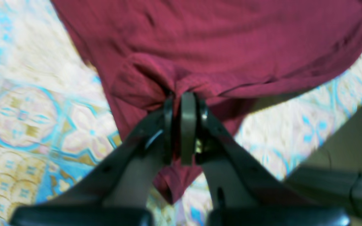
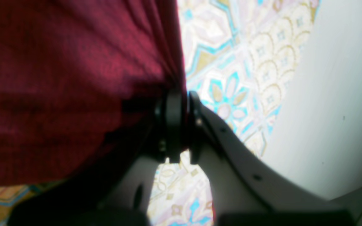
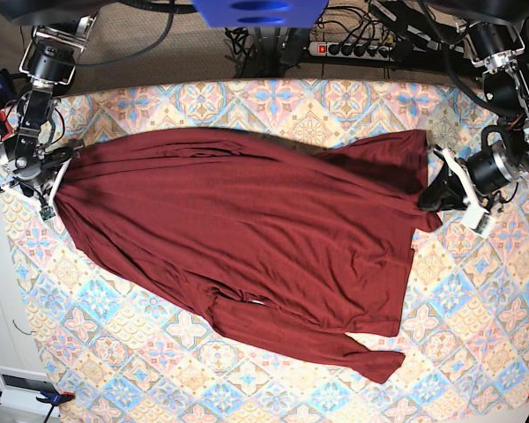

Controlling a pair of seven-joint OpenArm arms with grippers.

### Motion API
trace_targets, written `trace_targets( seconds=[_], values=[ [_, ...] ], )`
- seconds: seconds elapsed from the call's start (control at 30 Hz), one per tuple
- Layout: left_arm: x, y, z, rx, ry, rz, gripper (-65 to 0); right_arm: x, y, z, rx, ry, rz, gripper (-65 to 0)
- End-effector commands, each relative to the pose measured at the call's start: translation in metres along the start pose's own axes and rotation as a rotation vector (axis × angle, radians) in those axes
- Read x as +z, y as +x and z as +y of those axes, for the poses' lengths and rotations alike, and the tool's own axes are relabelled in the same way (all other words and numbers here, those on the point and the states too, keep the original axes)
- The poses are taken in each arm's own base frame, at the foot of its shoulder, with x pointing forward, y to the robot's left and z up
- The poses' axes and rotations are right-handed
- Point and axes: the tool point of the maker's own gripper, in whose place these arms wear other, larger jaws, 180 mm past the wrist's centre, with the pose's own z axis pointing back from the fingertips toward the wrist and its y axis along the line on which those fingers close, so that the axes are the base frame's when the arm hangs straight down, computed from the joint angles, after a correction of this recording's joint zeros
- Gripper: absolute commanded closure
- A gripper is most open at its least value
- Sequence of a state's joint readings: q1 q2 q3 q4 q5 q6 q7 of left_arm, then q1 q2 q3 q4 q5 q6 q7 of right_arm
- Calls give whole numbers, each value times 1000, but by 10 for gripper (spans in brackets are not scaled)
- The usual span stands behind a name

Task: Layout the t-shirt on the table in an organized manner, then fold the t-shirt properly
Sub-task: 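Regrasp the shirt edge with the left gripper and pull it taut, then stretch the shirt between both grippers, left gripper pulling outward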

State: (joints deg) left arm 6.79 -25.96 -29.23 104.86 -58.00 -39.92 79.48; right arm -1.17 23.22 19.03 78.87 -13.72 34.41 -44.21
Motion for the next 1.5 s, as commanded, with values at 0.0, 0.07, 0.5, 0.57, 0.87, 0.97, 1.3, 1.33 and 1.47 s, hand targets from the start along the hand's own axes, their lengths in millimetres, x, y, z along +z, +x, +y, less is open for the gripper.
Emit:
trace_targets(
  seconds=[0.0, 0.07, 0.5, 0.57, 0.87, 0.97, 1.3, 1.33, 1.47],
  values=[
    [3, 11, 7, 2, 11, -38, 0, 6, 10, -21, 4, -51, -27, -38],
    [-1, 7, 13, 32, 12, -33, 0, 6, 10, -21, 4, -51, -27, -38],
    [24, 11, 45, 106, 120, -120, 0, 6, 9, -21, 2, -51, -26, -38],
    [25, 11, 46, 115, 126, -128, 0, 6, 9, -21, 2, -51, -26, -38],
    [-7, -50, 46, 220, 83, 60, 0, 6, 9, -21, 2, -51, -26, -38],
    [-16, -73, 37, 188, 79, 170, 0, 6, 9, -21, 2, -51, -26, -38],
    [-22, -123, 19, 119, 62, 388, -151, 6, 9, -21, 2, -51, -26, -38],
    [-16, -126, 23, 113, 71, 405, -178, 6, 9, -21, 2, -51, -26, -38],
    [-2, -134, 33, 93, 95, 450, -275, 6, 9, -22, 1, -52, -26, -38]
  ],
)
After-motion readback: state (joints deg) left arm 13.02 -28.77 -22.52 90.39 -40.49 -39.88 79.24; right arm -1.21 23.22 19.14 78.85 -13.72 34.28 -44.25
